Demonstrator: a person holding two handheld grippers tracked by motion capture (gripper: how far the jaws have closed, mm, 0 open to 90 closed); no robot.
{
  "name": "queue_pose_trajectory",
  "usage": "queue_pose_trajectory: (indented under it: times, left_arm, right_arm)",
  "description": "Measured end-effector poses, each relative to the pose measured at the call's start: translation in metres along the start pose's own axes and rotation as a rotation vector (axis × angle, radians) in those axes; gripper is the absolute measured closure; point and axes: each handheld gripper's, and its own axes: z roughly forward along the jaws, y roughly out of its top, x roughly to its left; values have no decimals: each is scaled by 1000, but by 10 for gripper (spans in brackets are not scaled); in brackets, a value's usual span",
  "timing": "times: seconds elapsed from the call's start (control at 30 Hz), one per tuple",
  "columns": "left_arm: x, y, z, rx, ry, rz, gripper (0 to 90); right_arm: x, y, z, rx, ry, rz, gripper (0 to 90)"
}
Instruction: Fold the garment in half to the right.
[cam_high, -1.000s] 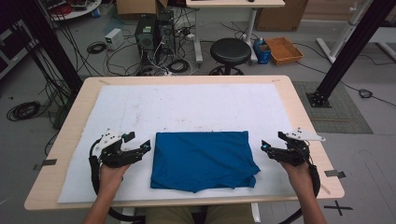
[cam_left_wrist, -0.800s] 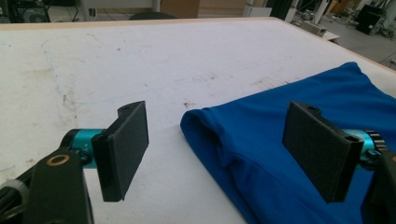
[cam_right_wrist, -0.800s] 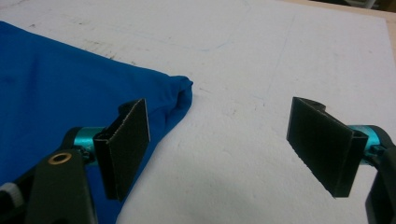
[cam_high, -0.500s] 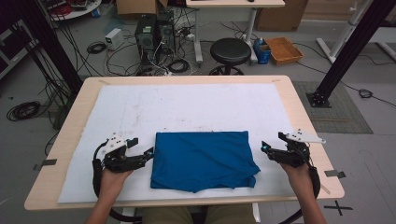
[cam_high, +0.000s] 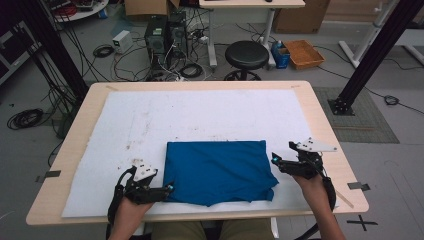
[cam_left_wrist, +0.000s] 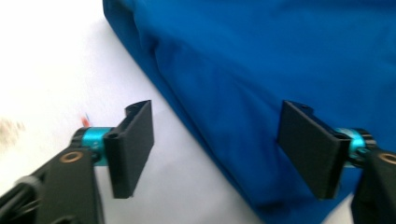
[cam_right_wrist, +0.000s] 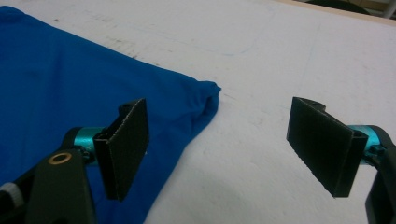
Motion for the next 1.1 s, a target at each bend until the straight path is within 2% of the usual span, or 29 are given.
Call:
queue_pose_trajectory:
  times: [0.07, 0.1, 0.2, 0.37, 0.4, 0.43, 0.47, 0.5, 0.57, 0.63, 0.67, 0.7, 0.73, 0.87, 0.97, 1.1]
  left_arm:
    - [-2, -4, 0, 26, 9, -11, 325]
    - [-3, -6, 0, 23, 16, -11, 359]
    - [-8, -7, -2, 24, 39, -7, 389]
    - [-15, -10, -3, -2, 10, 27, 605]
    - [-15, -10, -3, 0, 0, 25, 638]
    - [-15, -10, -3, -2, -7, 12, 711]
    - [-13, -10, -3, -2, -16, 6, 711]
    - [-12, -10, -3, -2, -26, 4, 778]
    - [-11, -9, -2, 0, -42, -19, 836]
    - [-10, -9, -2, 4, -52, -33, 846]
    - [-9, -9, -2, 5, -57, -40, 848]
    - [-8, -8, -2, 5, -63, -47, 849]
    - [-7, -8, -2, 7, -67, -51, 849]
    - [-6, -8, -2, 5, -73, -56, 849]
    - [-6, -8, -2, 7, -75, -49, 848]
    - [-5, -9, -2, 6, -82, -68, 847]
  right_arm:
    - [3, 3, 4, 4, 12, -6, 210]
    - [5, 4, 6, 3, 19, -13, 210]
    - [13, 12, 11, 4, 44, -30, 210]
    - [24, 23, 21, 5, 85, -73, 210]
    - [26, 27, 24, 3, 94, -74, 210]
    - [30, 35, 34, 7, 116, -86, 212]
    - [30, 35, 34, 7, 116, -86, 212]
    - [33, 40, 40, 12, 131, -100, 212]
    - [41, 52, 55, 31, 160, -115, 213]
    - [53, 67, 70, 51, 195, -149, 213]
    - [60, 74, 77, 59, 228, -159, 214]
    - [74, 90, 92, 76, 279, -178, 217]
    - [74, 90, 92, 76, 279, -178, 217]
    - [105, 116, 126, 121, 361, -222, 242]
    - [126, 127, 151, 162, 411, -238, 248]
    - [156, 133, 180, 218, 445, -279, 288]
